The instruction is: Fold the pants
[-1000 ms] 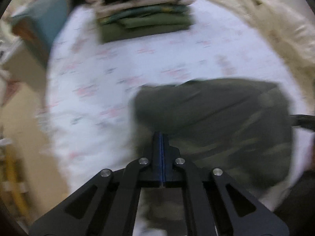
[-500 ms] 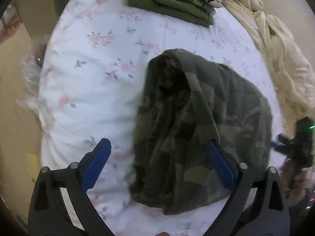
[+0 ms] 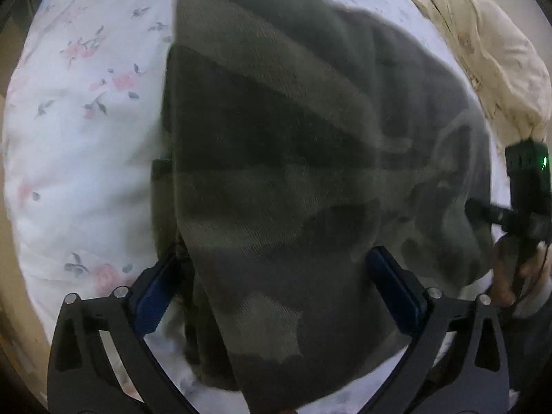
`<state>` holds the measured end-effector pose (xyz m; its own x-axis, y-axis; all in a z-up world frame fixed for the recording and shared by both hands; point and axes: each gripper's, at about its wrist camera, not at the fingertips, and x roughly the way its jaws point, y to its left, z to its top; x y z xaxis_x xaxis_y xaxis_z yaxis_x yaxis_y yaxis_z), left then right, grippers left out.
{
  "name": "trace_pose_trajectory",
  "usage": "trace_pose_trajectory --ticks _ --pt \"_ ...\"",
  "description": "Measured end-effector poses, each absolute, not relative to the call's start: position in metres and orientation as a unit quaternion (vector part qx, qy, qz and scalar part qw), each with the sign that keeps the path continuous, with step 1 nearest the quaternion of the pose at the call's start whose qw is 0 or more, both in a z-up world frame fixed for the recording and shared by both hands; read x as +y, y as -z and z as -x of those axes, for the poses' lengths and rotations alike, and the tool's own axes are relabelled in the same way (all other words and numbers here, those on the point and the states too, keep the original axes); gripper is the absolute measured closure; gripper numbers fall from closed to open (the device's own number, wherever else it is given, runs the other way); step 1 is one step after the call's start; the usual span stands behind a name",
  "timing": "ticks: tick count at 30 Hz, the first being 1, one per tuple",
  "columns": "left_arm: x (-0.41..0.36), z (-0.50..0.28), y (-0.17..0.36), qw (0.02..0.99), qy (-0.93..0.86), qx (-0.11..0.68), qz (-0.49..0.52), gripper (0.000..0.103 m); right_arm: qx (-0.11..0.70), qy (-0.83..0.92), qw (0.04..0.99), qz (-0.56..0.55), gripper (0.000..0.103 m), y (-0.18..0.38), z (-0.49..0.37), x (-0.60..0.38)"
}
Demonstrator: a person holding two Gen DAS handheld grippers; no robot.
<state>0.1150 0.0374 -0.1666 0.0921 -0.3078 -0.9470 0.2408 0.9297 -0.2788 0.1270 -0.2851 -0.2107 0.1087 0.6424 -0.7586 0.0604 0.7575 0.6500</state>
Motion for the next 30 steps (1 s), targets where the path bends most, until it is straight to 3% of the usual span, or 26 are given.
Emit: trace_pose_trajectory --ticks 3,4,6,7,8,11,15,21,30 --pt "0.034 -0.115 0.162 0.743 0.208 0.635 0.03 0.001 0.611 -0.225 0.701 -0.29 0.001 0.214 -0.127 -0.28" --pt "0.033 -0.114 0.161 0.743 0.215 0.632 0.04 0.006 0.603 -0.232 0.705 -0.292 0.002 0.214 -0.127 -0.276" --pt "0.029 -0.114 0.16 0.746 0.225 0.626 0.029 0.023 0.587 -0.249 0.711 -0.296 0.017 0.216 -0.126 -0.261" --pt "0.027 -0.114 0.158 0.747 0.229 0.623 0.03 0.039 0.581 -0.251 0.715 -0.298 0.024 0.216 -0.125 -0.256" --pt "0.025 -0.113 0.156 0.748 0.233 0.621 0.032 0.06 0.571 -0.253 0.72 -0.304 0.048 0.215 -0.123 -0.251" --pt "0.018 -0.109 0.137 0.766 0.244 0.594 0.008 0.08 0.535 -0.254 0.747 -0.301 0.066 0.202 -0.12 -0.24" --pt "0.023 -0.107 0.092 0.795 0.261 0.546 0.036 0.083 0.503 -0.256 0.772 -0.293 0.073 0.17 -0.122 -0.245" --pt "0.038 -0.138 0.032 0.826 0.26 0.492 0.091 0.083 0.45 -0.29 0.802 -0.263 0.075 0.093 -0.166 -0.25" --pt "0.056 -0.295 -0.057 0.881 0.237 0.401 0.082 0.083 0.385 -0.334 0.842 -0.176 0.075 -0.003 -0.343 -0.225"
